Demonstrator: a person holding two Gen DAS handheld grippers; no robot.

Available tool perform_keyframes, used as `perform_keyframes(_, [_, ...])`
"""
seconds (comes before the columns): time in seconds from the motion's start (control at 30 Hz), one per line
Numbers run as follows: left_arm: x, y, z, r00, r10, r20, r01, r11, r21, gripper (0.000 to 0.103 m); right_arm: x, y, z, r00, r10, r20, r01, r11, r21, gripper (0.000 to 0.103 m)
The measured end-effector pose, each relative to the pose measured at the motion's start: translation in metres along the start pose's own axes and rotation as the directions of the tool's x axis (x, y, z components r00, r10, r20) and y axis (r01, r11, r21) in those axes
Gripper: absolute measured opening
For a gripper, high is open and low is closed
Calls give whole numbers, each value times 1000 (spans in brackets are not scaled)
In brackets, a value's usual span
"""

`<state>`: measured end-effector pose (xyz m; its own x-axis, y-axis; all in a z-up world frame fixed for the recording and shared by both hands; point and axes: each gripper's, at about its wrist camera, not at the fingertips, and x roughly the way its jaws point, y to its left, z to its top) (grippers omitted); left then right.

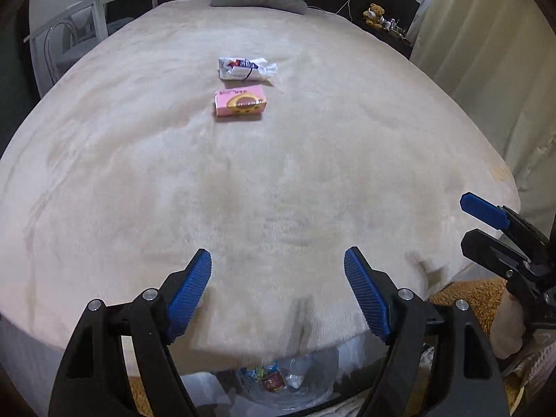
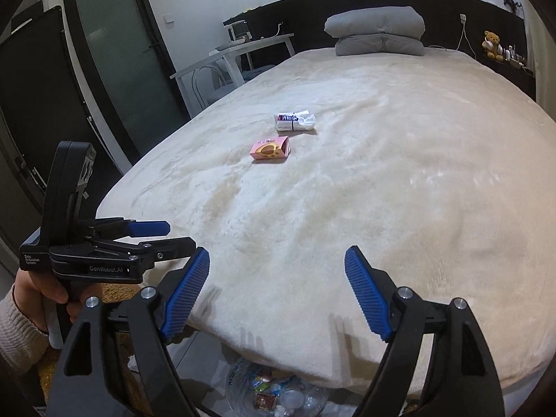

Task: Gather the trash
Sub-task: 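Raise both open tools back over the remaining trash on the bed, then grasp the pink snack box with the left tool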

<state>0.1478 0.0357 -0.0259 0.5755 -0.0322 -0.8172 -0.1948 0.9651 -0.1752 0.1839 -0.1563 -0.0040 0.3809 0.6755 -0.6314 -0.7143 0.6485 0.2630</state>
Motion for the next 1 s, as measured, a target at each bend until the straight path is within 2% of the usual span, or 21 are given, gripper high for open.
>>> perform_keyframes(0.03, [2,-1,6,1000,3,9,-3,1000,9,78,2,-2,5,1000,-2,6,2,1000,-7,82])
perform_keyframes(0.13, [9,2,26,999,12,38,-13,1000,12,89,8,-14,21,1000,-2,18,2,1000,2,88])
perform_keyframes(0.2, [18,5,38,999,4,39,-5,1000,24,90,13,-23,30,1000,2,14,-2,1000,28,93])
perform_keyframes(0.33, [41,4,61,999,15,41,-19,996,84,91,20,-36,45,1000,-7,20,6,999,49,93])
perform_keyframes(0.63, [95,23,97,998,51,43,-53,998,45,96,34,-50,69,999,-25,45,24,999,35,93])
perform_keyframes(1.0, [125,49,130,994,65,83,-59,996,-70,96,48,-58,78,999,-13,37,12,999,33,93])
